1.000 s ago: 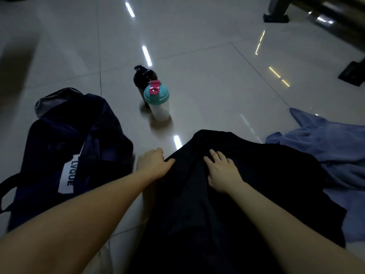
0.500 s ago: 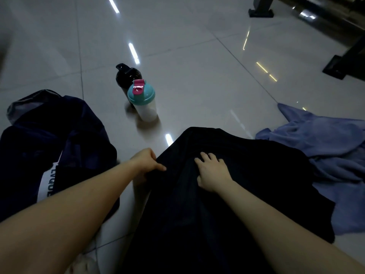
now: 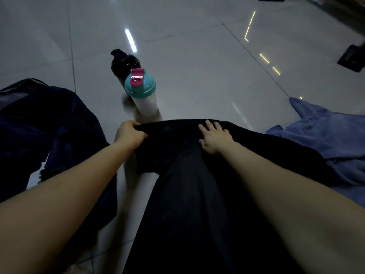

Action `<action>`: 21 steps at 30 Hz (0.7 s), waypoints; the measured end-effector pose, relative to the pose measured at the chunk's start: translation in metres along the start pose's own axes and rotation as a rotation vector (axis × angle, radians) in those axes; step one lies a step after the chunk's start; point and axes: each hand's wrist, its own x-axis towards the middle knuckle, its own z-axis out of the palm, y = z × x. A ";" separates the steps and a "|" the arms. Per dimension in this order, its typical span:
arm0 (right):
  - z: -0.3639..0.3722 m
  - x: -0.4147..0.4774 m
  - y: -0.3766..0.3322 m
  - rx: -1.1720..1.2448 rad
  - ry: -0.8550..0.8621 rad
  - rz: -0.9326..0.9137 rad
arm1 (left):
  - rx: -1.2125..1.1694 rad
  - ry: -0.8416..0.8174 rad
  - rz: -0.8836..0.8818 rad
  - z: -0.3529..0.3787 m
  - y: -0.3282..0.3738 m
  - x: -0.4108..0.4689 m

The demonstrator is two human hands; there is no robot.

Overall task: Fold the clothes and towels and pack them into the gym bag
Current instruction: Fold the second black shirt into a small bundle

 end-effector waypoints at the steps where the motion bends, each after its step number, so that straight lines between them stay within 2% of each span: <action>1: -0.005 0.007 -0.001 -0.005 -0.012 -0.003 | -0.011 0.052 0.007 -0.001 0.000 0.003; 6: -0.020 0.023 0.006 -0.037 -0.017 -0.013 | -0.050 0.233 0.106 0.000 0.017 -0.007; 10: -0.016 0.006 0.004 0.120 0.306 -0.078 | 0.009 0.235 0.223 0.004 0.032 -0.018; 11: -0.014 0.001 0.003 0.237 0.352 -0.061 | 0.005 0.237 0.261 0.005 0.036 -0.023; 13: -0.008 -0.011 0.002 0.584 0.325 0.024 | -0.011 0.256 0.352 0.010 0.049 -0.035; 16: -0.007 -0.034 -0.005 1.363 0.061 0.136 | -0.048 0.249 0.478 0.024 0.071 -0.061; 17: -0.010 -0.043 -0.005 1.549 -0.025 0.147 | -0.040 0.226 0.513 0.032 0.078 -0.070; 19: -0.015 -0.057 0.000 1.799 -0.135 0.161 | -0.012 0.167 0.578 0.050 0.091 -0.091; 21: -0.018 -0.066 0.010 1.937 -0.205 0.167 | 0.013 0.049 0.612 0.070 0.097 -0.109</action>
